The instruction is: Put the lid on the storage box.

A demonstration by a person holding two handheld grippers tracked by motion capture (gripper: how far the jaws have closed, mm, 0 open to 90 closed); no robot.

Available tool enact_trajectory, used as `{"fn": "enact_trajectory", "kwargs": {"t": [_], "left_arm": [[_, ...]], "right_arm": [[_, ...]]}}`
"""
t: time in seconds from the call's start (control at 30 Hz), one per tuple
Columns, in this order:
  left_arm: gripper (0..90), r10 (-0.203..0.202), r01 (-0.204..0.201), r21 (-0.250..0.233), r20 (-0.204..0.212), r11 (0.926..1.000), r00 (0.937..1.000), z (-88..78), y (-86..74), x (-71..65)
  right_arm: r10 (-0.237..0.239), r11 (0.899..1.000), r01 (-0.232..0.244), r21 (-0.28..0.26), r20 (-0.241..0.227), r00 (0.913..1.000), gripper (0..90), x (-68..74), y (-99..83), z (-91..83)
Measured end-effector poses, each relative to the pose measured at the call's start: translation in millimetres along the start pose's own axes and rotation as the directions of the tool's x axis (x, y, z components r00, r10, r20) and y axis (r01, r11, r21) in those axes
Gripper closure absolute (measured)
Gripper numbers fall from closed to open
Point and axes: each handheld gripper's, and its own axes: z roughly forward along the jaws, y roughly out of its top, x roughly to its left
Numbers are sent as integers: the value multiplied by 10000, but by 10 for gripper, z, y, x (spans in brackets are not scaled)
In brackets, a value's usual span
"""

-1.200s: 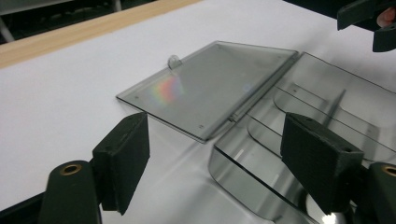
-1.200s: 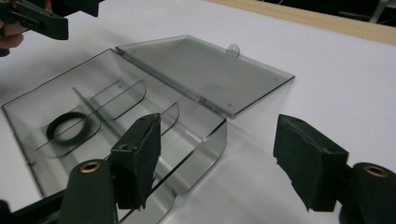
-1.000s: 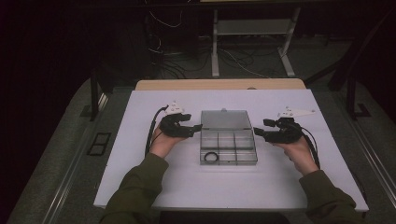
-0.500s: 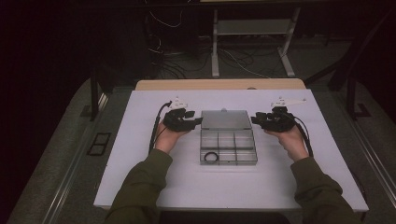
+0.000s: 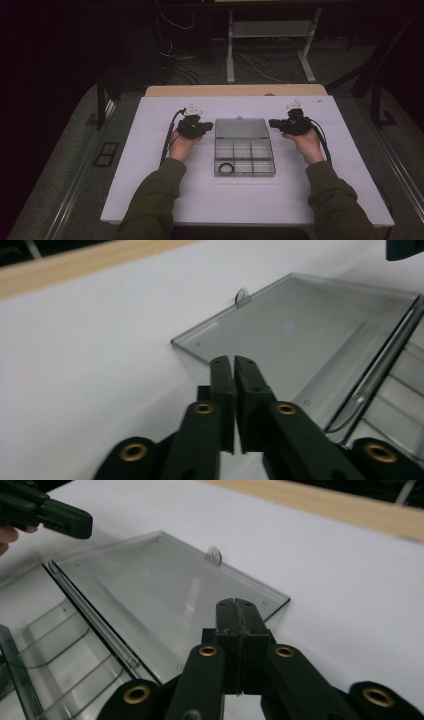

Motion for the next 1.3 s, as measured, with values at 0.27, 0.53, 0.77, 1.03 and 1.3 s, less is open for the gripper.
{"fn": "enact_trajectory", "kwargs": {"t": [0.27,0.53,0.77,1.03,1.3], "left_arm": [[885,-319,313,404,149,9987,9994,42,-52,60],[886,-331,317,865,149,9958,9993,127,-81,44],[886,-333,311,1127,175,9931,9993,181,-88,14],[886,-300,252,1420,321,9895,9990,224,-82,-24],[885,-443,392,1310,365,9906,9983,235,-81,-33]], "right_arm": [[57,9976,-53,687,-50,10000,893,11,-79,129],[237,9944,-252,1027,161,9996,893,-26,-150,198],[361,9919,-396,1206,309,9989,893,-63,-202,246],[337,9885,-374,1467,278,9990,894,-53,-239,314],[262,9883,-306,1491,311,9992,894,-34,-230,324]]}}
